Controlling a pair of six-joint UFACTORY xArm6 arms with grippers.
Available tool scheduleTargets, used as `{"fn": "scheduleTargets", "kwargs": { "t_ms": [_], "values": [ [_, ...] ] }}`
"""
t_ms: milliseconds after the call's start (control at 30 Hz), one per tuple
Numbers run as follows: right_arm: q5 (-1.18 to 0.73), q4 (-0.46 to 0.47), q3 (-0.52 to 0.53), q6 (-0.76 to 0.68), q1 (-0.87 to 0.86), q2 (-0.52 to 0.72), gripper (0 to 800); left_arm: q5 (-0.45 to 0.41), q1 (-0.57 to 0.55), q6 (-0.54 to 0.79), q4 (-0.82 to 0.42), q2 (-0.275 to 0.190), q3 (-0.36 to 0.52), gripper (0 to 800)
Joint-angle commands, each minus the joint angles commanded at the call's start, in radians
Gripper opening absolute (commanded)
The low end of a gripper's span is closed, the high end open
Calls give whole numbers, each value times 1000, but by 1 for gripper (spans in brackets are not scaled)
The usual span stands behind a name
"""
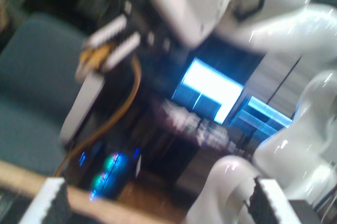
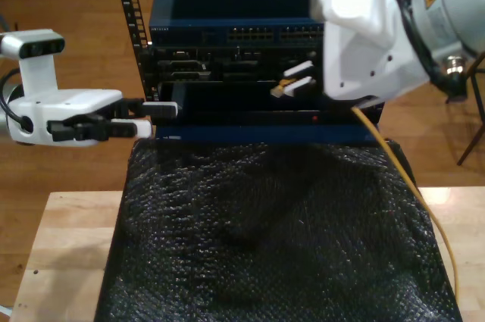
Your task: Grab the cable and plug it in
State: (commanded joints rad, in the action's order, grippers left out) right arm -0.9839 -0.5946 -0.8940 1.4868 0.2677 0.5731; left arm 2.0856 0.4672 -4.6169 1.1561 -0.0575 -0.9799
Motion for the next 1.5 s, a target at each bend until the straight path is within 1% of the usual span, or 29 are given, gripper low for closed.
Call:
{"fn": "scheduleTargets", "kwargs": {
  "t_ms": [200,267,367,500,667,733,833,900,1067,1167,1300,1400,1500],
  "values": [
    [-118,15,3,-9,-117,-40,3,-55,0,17,-152,-25,-66,798],
    [-133,48,3,-9,-138,-40,3,-80,0,40,-212,-29,-81,798],
    [-161,123,5,-29,-158,-41,3,-109,2,101,-310,-40,-97,797],
    [-206,195,6,-60,-186,-63,3,-127,20,169,-434,-46,-100,798],
    [-242,233,5,-75,-213,-69,3,-130,115,278,-531,-48,-100,798],
    [-258,275,5,-104,-213,-84,2,-130,158,339,-566,-51,-100,798],
    [-264,344,5,-153,-213,-110,3,-129,224,434,-634,-75,-97,798],
    [-264,370,8,-170,-212,-114,3,-127,261,499,-690,-89,-97,798],
    [-265,374,9,-175,-210,-141,3,-124,377,689,-833,-127,-86,798],
    [-264,376,9,-175,-210,-153,3,-123,470,815,-887,-130,-80,798],
    [-264,376,12,-175,-209,-163,3,-124,589,965,-964,-132,-29,798],
    [-264,376,11,-175,-209,-175,3,-124,635,1059,-1014,-137,3,798],
    [-264,376,15,-176,-209,-178,3,-130,671,1129,-1066,-152,57,798]
  ]
}}
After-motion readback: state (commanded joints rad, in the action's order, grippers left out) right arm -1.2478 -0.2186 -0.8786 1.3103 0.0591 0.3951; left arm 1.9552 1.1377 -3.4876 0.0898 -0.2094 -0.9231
